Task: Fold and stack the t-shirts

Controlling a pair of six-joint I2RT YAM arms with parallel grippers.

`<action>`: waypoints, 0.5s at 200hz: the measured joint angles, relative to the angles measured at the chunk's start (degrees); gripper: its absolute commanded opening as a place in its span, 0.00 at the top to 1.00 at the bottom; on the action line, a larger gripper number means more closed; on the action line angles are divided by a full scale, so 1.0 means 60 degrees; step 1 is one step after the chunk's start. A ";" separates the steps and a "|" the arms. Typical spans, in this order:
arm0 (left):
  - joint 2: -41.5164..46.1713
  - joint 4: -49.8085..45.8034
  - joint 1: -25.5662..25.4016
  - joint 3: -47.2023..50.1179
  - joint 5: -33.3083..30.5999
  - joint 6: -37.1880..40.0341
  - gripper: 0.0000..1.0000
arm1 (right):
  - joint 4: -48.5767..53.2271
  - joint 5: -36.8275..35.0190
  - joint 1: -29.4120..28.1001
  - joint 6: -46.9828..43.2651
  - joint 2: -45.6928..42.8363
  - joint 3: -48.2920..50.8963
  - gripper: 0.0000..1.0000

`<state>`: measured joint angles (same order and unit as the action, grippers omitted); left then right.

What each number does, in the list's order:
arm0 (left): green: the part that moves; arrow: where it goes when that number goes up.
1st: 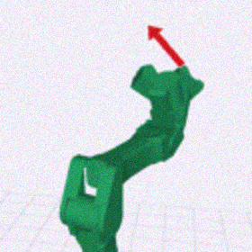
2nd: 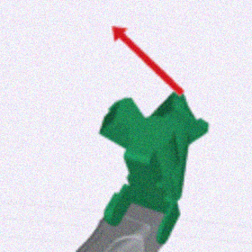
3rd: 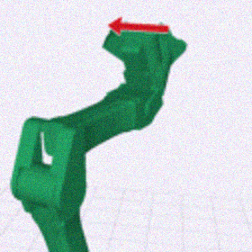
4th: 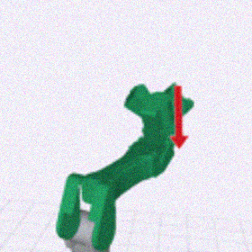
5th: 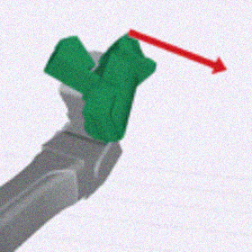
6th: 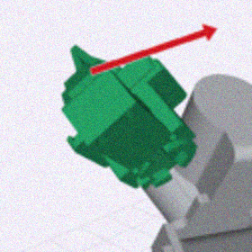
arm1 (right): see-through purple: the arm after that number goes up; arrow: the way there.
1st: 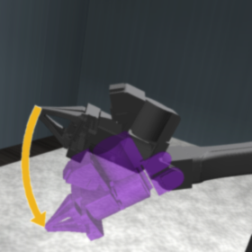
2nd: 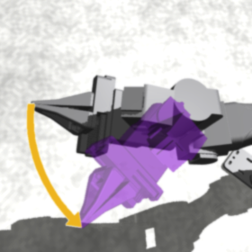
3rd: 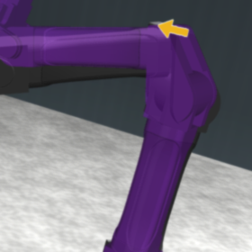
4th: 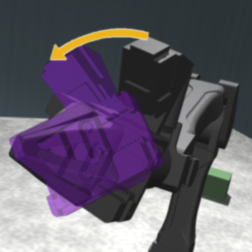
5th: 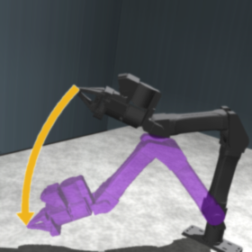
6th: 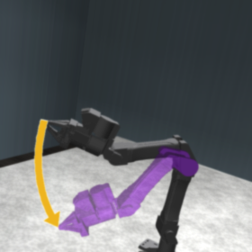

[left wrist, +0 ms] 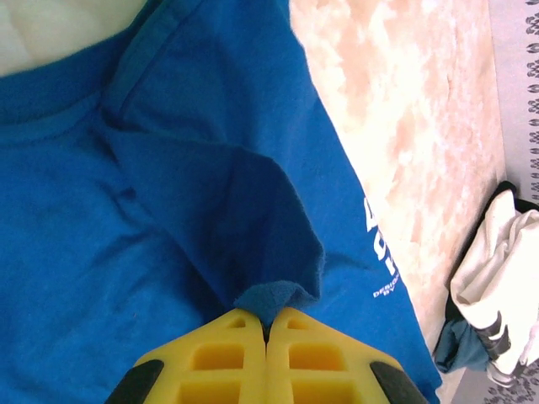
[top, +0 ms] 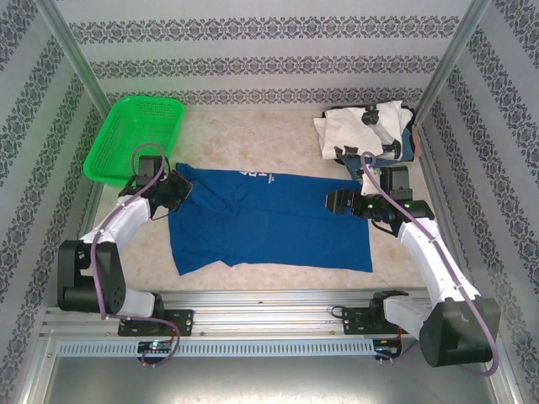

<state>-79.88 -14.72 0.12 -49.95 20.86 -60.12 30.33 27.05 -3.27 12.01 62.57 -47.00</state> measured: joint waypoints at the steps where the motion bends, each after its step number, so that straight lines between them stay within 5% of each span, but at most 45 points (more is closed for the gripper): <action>1: 0.0015 -0.0004 0.0000 0.0007 0.0000 -0.0007 1.00 | 0.0000 0.0011 0.0000 0.0000 0.0004 0.0000 0.02; 60: 0.1392 -0.0412 -0.0025 0.0273 0.0098 -0.0670 1.00 | -0.0295 0.0896 -0.0178 0.0495 0.0310 -0.0007 0.02; 100: 0.1494 -0.0484 -0.0025 0.0321 0.0084 -0.0885 1.00 | -0.1960 0.1632 -0.1056 0.2364 0.0794 0.0328 0.02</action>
<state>-70.91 -17.63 -0.03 -48.03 21.37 -65.43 18.57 36.84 -9.61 26.20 67.33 -45.04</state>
